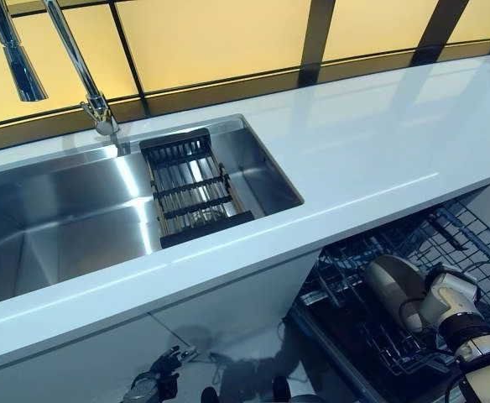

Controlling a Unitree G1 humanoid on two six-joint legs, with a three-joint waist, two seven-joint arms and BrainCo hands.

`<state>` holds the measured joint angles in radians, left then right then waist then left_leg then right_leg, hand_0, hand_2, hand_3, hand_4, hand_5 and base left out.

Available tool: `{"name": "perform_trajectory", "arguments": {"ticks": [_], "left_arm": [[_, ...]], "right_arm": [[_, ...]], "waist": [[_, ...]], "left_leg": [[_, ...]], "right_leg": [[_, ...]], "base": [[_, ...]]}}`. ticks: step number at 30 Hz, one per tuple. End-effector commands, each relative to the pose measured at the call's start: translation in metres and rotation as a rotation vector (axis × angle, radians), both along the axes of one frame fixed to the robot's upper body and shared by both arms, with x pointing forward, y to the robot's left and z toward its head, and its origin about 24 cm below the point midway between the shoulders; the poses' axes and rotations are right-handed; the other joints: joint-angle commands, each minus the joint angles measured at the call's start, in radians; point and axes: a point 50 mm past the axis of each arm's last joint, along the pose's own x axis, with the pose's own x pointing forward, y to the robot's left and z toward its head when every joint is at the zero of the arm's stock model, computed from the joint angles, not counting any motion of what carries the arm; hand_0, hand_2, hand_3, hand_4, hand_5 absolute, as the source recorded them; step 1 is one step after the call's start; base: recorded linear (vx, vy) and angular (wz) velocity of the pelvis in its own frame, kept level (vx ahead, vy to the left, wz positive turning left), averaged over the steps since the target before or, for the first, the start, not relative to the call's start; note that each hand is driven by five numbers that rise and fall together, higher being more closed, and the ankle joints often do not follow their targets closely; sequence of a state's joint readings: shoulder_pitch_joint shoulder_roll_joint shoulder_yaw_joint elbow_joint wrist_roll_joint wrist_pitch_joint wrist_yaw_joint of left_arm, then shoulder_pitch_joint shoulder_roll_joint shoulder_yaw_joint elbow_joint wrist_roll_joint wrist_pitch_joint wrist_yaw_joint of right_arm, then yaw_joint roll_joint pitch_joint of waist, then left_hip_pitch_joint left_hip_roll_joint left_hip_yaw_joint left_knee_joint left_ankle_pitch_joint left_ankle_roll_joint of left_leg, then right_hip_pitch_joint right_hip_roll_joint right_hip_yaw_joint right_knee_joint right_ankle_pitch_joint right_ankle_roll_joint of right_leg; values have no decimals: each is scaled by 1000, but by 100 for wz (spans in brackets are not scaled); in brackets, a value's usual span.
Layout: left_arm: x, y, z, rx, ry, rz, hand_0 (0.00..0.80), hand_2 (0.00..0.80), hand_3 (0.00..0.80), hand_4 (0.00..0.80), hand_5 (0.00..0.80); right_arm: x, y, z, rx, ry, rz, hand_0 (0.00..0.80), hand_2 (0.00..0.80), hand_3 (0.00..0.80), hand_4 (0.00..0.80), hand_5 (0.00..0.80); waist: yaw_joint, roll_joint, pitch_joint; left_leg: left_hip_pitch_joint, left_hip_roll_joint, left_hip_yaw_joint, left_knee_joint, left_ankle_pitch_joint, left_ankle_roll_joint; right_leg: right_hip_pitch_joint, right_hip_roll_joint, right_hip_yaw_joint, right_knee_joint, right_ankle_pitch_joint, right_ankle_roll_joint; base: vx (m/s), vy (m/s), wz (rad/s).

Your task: Take plates into dishwasher

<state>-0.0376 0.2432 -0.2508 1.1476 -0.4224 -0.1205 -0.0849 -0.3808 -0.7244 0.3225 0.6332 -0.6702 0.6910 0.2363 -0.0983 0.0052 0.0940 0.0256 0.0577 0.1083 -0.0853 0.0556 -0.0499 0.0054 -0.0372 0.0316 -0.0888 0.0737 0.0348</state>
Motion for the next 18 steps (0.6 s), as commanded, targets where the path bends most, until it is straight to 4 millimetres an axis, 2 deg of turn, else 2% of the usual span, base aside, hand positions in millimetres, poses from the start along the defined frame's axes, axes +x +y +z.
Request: {"name": "perform_trajectory", "arguments": {"ticks": [1,9,11,12,13,18], "left_arm": [[17,14,9,51,-48,10,0,0,0,0,0],[16,20,10,62,-50,33,0,0,0,0,0],[17,24,11,68,-51,42,0,0,0,0,0],[17,24,11,68,-51,43,0,0,0,0,0],[18,26,11,71,-50,51,0,0,0,0,0],[16,30,12,78,-45,66,0,0,0,0,0]], "right_arm": [[2,-13,28,-127,7,6,0,0,0,0,0],[8,-25,73,-155,15,18,0,0,0,0,0],[12,-29,97,-159,6,14,0,0,0,0,0],[12,-30,99,-160,5,13,0,0,0,0,0],[13,-34,114,-146,6,11,0,0,0,0,0],[12,-45,148,-143,-26,7,0,0,0,0,0]], "waist": [[3,-62,-5],[-13,-76,-1],[-19,-85,-2],[-20,-85,-1],[-25,-90,-3],[-35,-101,-12]], "left_leg": [[16,2,-57,-2,-49,21],[24,7,-44,-2,-50,18],[26,9,-37,-2,-50,16],[26,9,-37,-2,-50,16],[28,10,-32,-2,-50,14],[32,14,-19,-2,-51,10]], "right_leg": [[-17,-56,34,4,36,77],[-14,-53,48,5,37,78],[-14,-51,53,6,38,77],[-14,-51,54,6,38,77],[-12,-50,56,5,37,78],[-12,-49,61,6,37,80]], "base": [[0,0,0],[0,0,0],[0,0,0],[12,-1,-5],[12,1,-10],[12,0,-7]]}}
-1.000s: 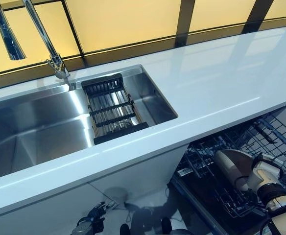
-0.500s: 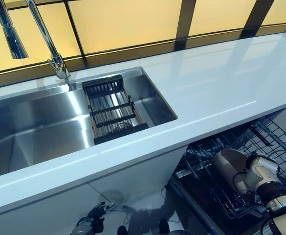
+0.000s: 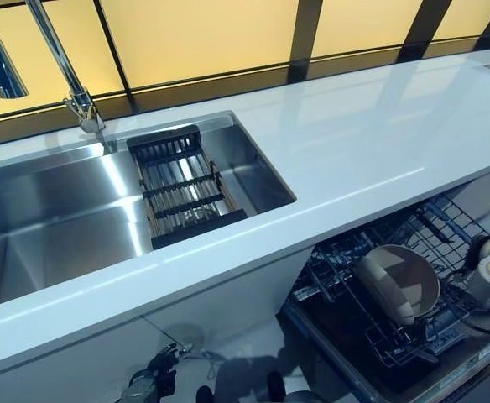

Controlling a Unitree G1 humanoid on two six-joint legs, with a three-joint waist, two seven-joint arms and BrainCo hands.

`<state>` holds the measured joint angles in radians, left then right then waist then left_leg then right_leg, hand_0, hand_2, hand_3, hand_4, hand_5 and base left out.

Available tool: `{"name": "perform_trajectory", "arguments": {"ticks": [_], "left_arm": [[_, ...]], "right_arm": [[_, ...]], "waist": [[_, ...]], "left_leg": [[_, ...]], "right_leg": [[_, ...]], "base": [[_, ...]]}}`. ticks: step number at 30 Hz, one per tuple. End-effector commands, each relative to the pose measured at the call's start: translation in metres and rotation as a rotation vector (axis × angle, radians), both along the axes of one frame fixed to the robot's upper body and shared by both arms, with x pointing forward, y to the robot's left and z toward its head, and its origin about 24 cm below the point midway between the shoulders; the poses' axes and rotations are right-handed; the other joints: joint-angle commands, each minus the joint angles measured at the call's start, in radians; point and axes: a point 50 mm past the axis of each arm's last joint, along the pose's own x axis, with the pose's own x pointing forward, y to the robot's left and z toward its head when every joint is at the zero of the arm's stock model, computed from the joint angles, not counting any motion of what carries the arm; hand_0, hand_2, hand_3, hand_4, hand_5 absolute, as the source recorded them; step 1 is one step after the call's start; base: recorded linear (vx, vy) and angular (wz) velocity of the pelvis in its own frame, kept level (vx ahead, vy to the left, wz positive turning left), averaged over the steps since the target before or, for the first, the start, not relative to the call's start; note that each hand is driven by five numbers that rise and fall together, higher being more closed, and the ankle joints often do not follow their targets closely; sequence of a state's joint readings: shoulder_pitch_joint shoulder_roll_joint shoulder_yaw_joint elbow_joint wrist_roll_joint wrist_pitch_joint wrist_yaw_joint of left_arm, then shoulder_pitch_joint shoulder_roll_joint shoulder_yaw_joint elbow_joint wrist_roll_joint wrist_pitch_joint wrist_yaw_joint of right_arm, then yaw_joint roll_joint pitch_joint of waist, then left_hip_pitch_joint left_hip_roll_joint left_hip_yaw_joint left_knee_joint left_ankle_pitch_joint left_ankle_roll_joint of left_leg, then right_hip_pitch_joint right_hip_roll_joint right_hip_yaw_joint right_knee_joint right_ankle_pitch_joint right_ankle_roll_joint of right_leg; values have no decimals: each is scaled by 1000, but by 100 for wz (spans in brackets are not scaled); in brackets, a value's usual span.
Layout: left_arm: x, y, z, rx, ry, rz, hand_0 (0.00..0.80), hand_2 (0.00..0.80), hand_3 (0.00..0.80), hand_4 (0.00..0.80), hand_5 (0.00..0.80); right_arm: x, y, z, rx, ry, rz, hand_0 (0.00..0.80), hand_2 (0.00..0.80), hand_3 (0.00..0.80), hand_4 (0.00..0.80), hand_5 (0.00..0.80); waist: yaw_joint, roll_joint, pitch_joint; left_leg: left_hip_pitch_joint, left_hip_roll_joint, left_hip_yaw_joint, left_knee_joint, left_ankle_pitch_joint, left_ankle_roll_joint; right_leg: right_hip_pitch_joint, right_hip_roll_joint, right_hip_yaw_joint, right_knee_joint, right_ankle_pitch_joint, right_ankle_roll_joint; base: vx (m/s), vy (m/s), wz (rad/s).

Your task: Take plates into dishwasher

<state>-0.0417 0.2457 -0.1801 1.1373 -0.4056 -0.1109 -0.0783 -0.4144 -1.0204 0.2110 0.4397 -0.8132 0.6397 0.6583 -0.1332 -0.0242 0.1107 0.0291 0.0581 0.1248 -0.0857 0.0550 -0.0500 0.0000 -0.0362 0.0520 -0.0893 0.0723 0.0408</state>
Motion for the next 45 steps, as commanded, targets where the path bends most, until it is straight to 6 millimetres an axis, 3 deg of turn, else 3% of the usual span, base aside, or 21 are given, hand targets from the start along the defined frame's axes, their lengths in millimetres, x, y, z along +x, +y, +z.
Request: {"name": "perform_trajectory", "arguments": {"ticks": [1,4,9,15,20,24,29,33,34,37,39,40,41,42,43,44,45], "left_arm": [[10,23,8,70,-23,14,0,0,0,0,0],[8,24,8,72,-19,19,0,0,0,0,0],[6,23,6,76,-13,16,0,0,0,0,0],[6,25,7,90,-6,15,0,0,0,0,0],[4,29,6,108,11,19,0,0,0,0,0],[2,32,6,121,21,28,0,0,0,0,0],[-4,40,7,140,34,42,0,0,0,0,0],[-13,51,7,175,55,63,0,0,0,0,0],[-16,53,7,182,58,79,0,0,0,0,0],[-19,58,8,194,38,136,0,0,0,0,0],[-9,59,11,183,5,167,0,0,0,0,0],[-2,56,13,173,-14,165,0,0,0,0,0],[2,52,12,162,-22,156,0,0,0,0,0],[5,47,12,149,-28,143,0,0,0,0,0],[6,43,10,143,-29,138,0,0,0,0,0],[7,42,10,141,-31,137,0,0,0,0,0],[13,36,11,134,-30,140,0,0,0,0,0]], "right_arm": [[11,-3,50,-83,-84,27,0,0,0,0,0],[10,-9,69,-83,-113,12,0,0,0,0,0],[8,-19,82,-71,-154,-30,0,0,0,0,0],[7,-25,80,-27,-182,-53,0,0,0,0,0],[1,-32,68,59,-232,-121,0,0,0,0,0],[-10,-41,44,181,-288,-196,0,0,0,0,0],[-40,-50,-14,351,-335,-325,0,0,0,0,0],[-86,-57,-73,421,-300,-422,0,0,0,0,0],[-108,-59,-94,477,-288,-492,0,0,0,0,0],[-140,-61,-126,587,-291,-620,0,0,0,0,0],[-151,-61,-139,588,-334,-658,0,0,0,0,0],[-155,-62,-143,615,-379,-719,0,0,0,0,0],[-156,-63,-144,645,-402,-744,0,0,0,0,0],[-155,-63,-143,656,-413,-770,0,0,0,0,0],[-154,-65,-142,647,-415,-776,0,0,0,0,0],[-154,-65,-142,647,-416,-777,0,0,0,0,0],[-152,-64,-144,668,-428,-793,0,0,0,0,0]], "waist": [[-1,-74,-31],[-7,-79,-35],[-8,-83,-43],[-9,-81,-44],[-16,-76,-40],[-24,-74,-35],[-35,-69,-26],[-46,-62,-15],[-47,-62,-14],[-39,-69,-15],[-31,-71,-7],[-32,-76,3],[-33,-88,11],[-33,-100,21],[-29,-110,25],[-28,-112,26],[-27,-95,40]], "left_leg": [[29,14,-34,-2,-51,9],[31,15,-27,-2,-52,8],[34,18,-17,-2,-53,5],[37,19,-10,-2,-56,4],[41,19,-6,-2,-56,3],[45,21,-3,-2,-59,2],[63,37,7,-2,-64,2],[67,57,-2,-2,-55,2],[66,65,-5,-2,-47,-1],[47,76,-15,-2,-21,-19],[39,68,-24,-2,-17,-23],[52,58,-2,38,-29,-22],[37,42,2,158,-77,-17],[23,25,-21,313,-117,-11],[12,-10,-72,428,-156,9],[3,-27,-94,435,-159,17],[46,-56,-123,320,-239,45]], "right_leg": [[-7,-50,41,6,38,74],[-8,-48,46,7,37,74],[-7,-48,49,6,36,75],[-8,-49,52,6,35,76],[-9,-48,56,10,33,74],[-9,-47,60,10,33,74],[-2,-47,58,29,16,71],[-15,-28,46,80,-17,56],[-10,-18,34,80,-23,48],[5,-3,13,39,-6,39],[2,6,15,21,10,38],[-9,2,18,23,18,33],[-19,-11,24,29,26,25],[-29,-19,31,34,33,13],[-47,-27,40,43,43,6],[-61,-27,47,52,46,5],[-116,-6,56,112,49,15]], "base": [[12,1,-5],[5,4,-8],[2,-1,-5],[0,0,0],[0,0,0],[-8,-3,-1],[-5,-77,-3],[-31,-144,-4],[-3,-171,0],[-63,-180,-2],[-219,-101,0],[-304,-69,1],[-342,-16,0],[-297,18,-6],[-232,53,-9],[-241,104,-33],[-178,93,-44]]}}
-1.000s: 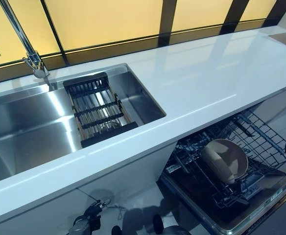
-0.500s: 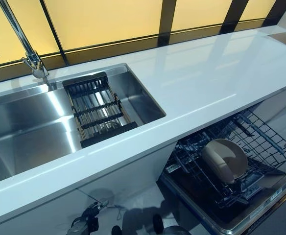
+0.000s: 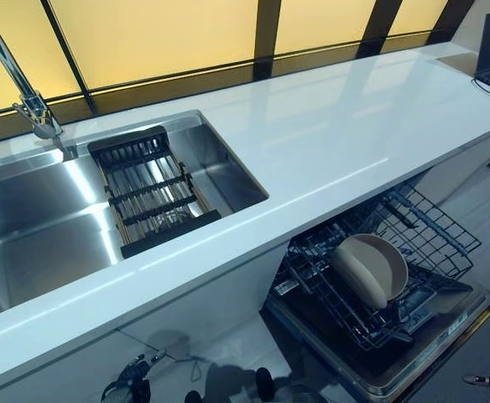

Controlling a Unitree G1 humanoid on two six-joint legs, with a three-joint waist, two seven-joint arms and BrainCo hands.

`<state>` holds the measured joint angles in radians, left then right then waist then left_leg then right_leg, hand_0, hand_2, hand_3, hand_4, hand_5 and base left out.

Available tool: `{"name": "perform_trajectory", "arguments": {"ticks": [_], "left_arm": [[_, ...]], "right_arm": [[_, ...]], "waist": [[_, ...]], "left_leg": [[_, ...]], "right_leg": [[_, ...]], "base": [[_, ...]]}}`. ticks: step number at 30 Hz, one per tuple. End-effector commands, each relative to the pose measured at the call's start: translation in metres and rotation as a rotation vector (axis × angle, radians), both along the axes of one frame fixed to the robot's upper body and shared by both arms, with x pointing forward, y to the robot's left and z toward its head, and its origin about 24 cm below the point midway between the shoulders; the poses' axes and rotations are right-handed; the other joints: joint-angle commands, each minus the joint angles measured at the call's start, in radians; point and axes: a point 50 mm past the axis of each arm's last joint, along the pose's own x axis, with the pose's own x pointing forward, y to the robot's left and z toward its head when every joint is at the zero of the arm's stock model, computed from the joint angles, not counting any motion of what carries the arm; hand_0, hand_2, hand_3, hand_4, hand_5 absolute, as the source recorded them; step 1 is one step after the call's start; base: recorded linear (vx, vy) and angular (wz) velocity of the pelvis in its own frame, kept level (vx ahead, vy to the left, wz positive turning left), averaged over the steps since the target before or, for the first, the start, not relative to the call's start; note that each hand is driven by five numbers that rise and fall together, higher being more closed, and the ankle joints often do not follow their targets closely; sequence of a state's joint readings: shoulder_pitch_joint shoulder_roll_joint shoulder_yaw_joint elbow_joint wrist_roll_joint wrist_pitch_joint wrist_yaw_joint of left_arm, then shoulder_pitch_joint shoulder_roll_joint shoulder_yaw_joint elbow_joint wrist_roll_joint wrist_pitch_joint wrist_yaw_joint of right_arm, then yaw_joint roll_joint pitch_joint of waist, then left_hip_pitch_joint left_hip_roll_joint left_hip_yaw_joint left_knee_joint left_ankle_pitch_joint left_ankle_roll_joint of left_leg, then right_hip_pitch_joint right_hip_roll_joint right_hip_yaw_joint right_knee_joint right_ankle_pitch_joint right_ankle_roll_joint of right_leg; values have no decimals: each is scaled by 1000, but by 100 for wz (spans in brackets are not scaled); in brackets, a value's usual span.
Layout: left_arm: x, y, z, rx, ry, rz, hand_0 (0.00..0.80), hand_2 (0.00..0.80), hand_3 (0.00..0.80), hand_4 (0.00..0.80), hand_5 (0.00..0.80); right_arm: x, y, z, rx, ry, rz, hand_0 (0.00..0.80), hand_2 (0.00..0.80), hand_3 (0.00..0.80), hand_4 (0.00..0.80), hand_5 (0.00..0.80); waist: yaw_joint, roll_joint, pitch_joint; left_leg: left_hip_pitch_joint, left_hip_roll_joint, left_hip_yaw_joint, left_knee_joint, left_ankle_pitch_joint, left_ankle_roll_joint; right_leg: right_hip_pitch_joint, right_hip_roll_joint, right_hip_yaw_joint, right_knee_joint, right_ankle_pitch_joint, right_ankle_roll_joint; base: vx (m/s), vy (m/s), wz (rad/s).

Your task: Take plates into dishwasher

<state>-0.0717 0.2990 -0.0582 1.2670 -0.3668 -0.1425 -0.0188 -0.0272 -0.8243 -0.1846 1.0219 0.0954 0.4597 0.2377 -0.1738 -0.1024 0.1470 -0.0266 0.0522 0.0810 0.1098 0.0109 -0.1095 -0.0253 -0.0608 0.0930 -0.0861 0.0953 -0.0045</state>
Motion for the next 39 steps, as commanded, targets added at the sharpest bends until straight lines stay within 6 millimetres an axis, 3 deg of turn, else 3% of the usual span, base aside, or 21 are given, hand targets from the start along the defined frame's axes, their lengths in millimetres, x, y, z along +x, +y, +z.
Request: {"name": "perform_trajectory", "arguments": {"ticks": [1,2,3,6,10,13,14,17,18,19,24,27,29,30,33,39], "left_arm": [[26,-5,8,6,-75,-7,0,0,0,0,0],[32,-5,9,9,-66,-12,0,0,0,0,0],[40,-5,12,24,-58,-44,0,0,0,0,0],[47,0,17,48,-68,-58,0,0,0,0,0],[45,-4,14,41,-57,-144,0,0,0,0,0],[46,-7,14,42,-20,-230,0,0,0,0,0],[44,-5,13,51,4,-249,0,0,0,0,0],[33,2,10,51,48,-237,0,0,0,0,0],[26,6,9,51,61,-215,0,0,0,0,0],[18,10,8,48,78,-190,0,0,0,0,0],[9,23,10,43,92,-154,0,0,0,0,0],[16,28,14,60,74,-139,0,0,0,0,0],[25,31,18,65,46,-127,0,0,0,0,0],[28,33,20,63,31,-114,0,0,0,0,0],[38,36,26,50,-18,-62,0,0,0,0,0],[45,17,23,-5,-84,-96,0,0,0,0,0]], "right_arm": [[16,-16,23,-73,-96,-27,0,0,0,0,0],[18,-14,21,-63,-122,-56,0,0,0,0,0],[22,-7,13,-43,-159,-94,0,0,0,0,0],[26,6,-1,26,-176,-135,0,0,0,0,0],[11,6,-9,88,-214,-270,0,0,0,0,0],[1,12,-18,188,-290,-391,0,0,0,0,0],[-3,15,-22,215,-304,-418,0,0,0,0,0],[-7,20,-28,264,-329,-431,0,0,0,0,0],[-5,23,-30,278,-334,-415,0,0,0,0,0],[-1,30,-34,292,-331,-401,0,0,0,0,0],[5,47,-49,284,-310,-393,0,0,0,0,0],[8,57,-58,288,-314,-419,0,0,0,0,0],[18,68,-63,300,-324,-431,0,0,0,0,0],[25,73,-64,297,-331,-427,0,0,0,0,0],[30,80,-67,290,-313,-427,0,0,0,0,0],[28,76,-66,266,-346,-496,0,0,0,0,0]], "waist": [[11,-16,2],[-3,0,6],[-9,9,23],[-9,1,51],[-16,13,58],[-28,6,69],[-26,2,71],[-8,4,71],[9,8,74],[27,16,76],[93,58,61],[136,53,37],[170,34,34],[186,28,40],[191,24,56],[192,61,102]], "left_leg": [[109,-51,-76,101,-190,106],[144,-47,-63,17,-187,116],[143,-67,-65,-35,-175,136],[116,-97,-71,-66,-163,156],[101,-122,-59,1,-205,158],[62,-147,-36,89,-247,179],[61,-148,-30,86,-244,180],[75,-138,-15,44,-208,166],[84,-130,1,17,-187,158],[96,-117,13,-22,-161,159],[58,-48,14,-59,-100,163],[-28,0,6,-17,-80,149],[-94,26,11,23,-73,129],[-109,52,30,28,-63,111],[-125,97,19,12,-28,81],[-122,113,-32,-125,81,38]], "right_leg": [[-100,19,16,113,27,62],[-134,33,14,139,27,67],[-179,37,11,164,39,84],[-225,32,4,137,90,100],[-234,15,20,116,105,103],[-231,7,44,87,117,121],[-234,-2,31,72,130,131],[-239,-20,-67,26,157,146],[-241,-33,-125,48,162,147],[-241,-53,-150,90,162,146],[-164,-153,-88,282,136,122],[-63,-209,-86,239,96,114],[0,-232,-121,132,71,139],[5,-229,-166,100,67,151],[-2,-190,-172,84,24,173],[-19,-144,-199,98,-39,155]], "base": [[-259,135,-85],[-349,104,-53],[-490,104,-21],[-448,54,23],[-267,114,2],[-159,66,6],[-86,3,10],[-109,-12,-2],[-234,-34,-62],[-278,-55,-122],[-259,-171,-60],[-246,-371,-28],[-325,-492,-16],[-303,-484,-20],[-186,-342,-49],[-177,-194,10]]}}
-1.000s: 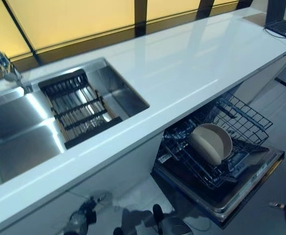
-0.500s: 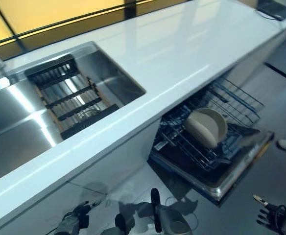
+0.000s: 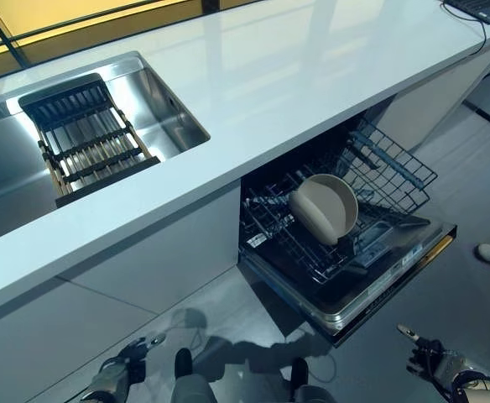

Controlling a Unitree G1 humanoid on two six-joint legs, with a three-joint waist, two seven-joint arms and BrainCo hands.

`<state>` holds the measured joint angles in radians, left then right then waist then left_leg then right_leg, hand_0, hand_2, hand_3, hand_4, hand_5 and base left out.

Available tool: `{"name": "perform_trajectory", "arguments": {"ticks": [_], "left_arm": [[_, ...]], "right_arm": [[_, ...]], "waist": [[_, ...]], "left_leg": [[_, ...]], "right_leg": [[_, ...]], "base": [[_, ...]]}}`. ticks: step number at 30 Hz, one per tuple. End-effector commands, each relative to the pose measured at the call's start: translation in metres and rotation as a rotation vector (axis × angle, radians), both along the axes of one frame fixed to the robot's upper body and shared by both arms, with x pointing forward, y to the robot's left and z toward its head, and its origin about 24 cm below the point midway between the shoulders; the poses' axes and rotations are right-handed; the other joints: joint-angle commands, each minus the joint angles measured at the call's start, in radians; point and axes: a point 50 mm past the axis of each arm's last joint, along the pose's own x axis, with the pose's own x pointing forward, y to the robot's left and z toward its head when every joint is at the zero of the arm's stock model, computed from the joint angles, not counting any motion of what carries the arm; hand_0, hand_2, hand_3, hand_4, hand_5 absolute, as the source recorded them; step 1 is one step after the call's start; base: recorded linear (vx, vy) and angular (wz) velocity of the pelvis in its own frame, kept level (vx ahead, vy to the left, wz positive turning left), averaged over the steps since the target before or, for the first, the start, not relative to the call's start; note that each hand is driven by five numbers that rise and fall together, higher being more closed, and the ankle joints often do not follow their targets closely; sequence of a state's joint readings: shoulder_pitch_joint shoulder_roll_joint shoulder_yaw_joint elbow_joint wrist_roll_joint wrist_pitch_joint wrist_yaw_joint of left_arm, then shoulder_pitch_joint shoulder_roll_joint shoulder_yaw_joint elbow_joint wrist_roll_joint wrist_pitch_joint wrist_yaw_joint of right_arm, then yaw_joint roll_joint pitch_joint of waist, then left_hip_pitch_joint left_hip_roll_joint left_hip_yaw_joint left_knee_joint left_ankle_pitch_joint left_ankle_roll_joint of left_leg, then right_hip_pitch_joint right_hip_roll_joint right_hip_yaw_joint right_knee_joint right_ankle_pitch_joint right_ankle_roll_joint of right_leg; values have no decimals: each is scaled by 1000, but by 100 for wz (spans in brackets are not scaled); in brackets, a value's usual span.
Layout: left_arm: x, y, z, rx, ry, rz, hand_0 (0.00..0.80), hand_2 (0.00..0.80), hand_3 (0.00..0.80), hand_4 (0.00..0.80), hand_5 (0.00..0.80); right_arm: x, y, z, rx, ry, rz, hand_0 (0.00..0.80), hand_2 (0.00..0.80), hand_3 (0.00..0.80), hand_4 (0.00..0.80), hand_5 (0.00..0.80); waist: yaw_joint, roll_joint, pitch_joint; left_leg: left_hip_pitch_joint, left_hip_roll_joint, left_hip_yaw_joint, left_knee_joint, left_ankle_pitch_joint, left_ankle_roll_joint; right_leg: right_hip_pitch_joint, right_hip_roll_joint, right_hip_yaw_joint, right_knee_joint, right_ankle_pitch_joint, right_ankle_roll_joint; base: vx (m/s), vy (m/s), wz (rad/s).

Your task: Take plates into dishwasher

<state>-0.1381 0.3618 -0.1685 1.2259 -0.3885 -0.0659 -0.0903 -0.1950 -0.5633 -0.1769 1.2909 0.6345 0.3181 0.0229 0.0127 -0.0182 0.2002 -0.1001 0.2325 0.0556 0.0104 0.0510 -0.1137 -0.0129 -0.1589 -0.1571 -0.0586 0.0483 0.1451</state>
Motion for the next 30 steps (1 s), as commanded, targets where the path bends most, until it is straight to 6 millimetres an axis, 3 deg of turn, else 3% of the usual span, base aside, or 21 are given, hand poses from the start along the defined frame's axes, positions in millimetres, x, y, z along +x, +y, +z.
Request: {"name": "perform_trajectory", "arguments": {"ticks": [1,11,16,26,27,30], "left_arm": [[16,8,10,-1,-82,36,0,0,0,0,0],[12,2,7,-26,-101,11,0,0,0,0,0],[22,-3,11,-51,-147,7,0,0,0,0,0],[21,-26,5,-160,-187,20,0,0,0,0,0],[19,-32,3,-176,-186,16,0,0,0,0,0],[14,-41,-3,-204,-173,6,0,0,0,0,0]], "right_arm": [[0,-12,7,-57,-15,-77,0,0,0,0,0],[7,-28,21,-115,-60,-211,0,0,0,0,0],[19,-31,29,-100,-150,-245,0,0,0,0,0],[97,-5,60,221,-783,-386,0,0,0,0,0],[115,4,69,306,-918,-398,0,0,0,0,0],[138,18,84,432,-1088,-384,0,0,0,0,0]], "waist": [[7,-14,53],[18,60,87],[24,102,112],[35,183,125],[38,198,123],[46,221,114]], "left_leg": [[-52,-71,-14,-42,52,38],[-64,-95,-63,-89,87,28],[-67,-128,-86,-88,85,39],[-69,-174,-106,-97,89,47],[-70,-182,-113,-98,88,48],[-66,-193,-119,-98,88,51]], "right_leg": [[-31,-43,48,74,-2,1],[-55,-53,11,156,-65,-29],[-83,-71,7,209,-89,-38],[-122,-91,-7,257,-120,-59],[-128,-91,-6,261,-124,-63],[-131,-98,-12,269,-132,-69]], "base": [[-191,-78,13],[-108,-11,11],[-80,56,10],[-44,89,5],[-23,99,3],[-1,114,2]]}}
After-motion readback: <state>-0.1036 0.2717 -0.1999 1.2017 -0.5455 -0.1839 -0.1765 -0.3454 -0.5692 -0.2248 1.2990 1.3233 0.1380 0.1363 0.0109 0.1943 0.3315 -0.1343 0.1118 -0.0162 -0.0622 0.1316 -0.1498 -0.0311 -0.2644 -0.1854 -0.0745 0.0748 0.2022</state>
